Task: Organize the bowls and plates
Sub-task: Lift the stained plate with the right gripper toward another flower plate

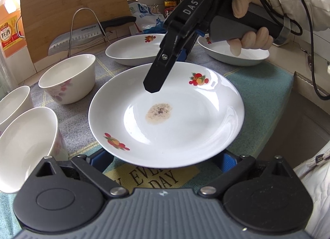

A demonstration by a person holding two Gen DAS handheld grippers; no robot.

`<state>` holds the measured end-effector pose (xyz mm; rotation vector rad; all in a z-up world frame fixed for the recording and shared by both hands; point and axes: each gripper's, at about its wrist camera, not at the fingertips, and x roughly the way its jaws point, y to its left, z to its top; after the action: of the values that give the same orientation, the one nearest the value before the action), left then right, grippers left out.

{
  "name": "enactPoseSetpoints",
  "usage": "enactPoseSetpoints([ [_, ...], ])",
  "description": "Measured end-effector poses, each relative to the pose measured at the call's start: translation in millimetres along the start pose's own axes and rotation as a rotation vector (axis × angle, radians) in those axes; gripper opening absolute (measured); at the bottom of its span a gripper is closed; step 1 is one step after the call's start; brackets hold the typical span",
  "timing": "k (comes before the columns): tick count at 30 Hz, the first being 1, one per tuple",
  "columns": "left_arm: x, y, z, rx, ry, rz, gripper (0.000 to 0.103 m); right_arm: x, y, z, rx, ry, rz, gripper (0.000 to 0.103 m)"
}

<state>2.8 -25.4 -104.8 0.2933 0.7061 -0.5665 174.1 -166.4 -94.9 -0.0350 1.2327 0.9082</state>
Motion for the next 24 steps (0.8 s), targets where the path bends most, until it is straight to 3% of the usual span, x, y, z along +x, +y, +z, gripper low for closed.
enactPoseSetpoints([
  [24, -8.7, 2.1, 15.1, 0.024, 0.010, -0.050, 0.100, -26.3, 4.9, -10.7, 0.006, -0.031, -0.020, 0.103],
])
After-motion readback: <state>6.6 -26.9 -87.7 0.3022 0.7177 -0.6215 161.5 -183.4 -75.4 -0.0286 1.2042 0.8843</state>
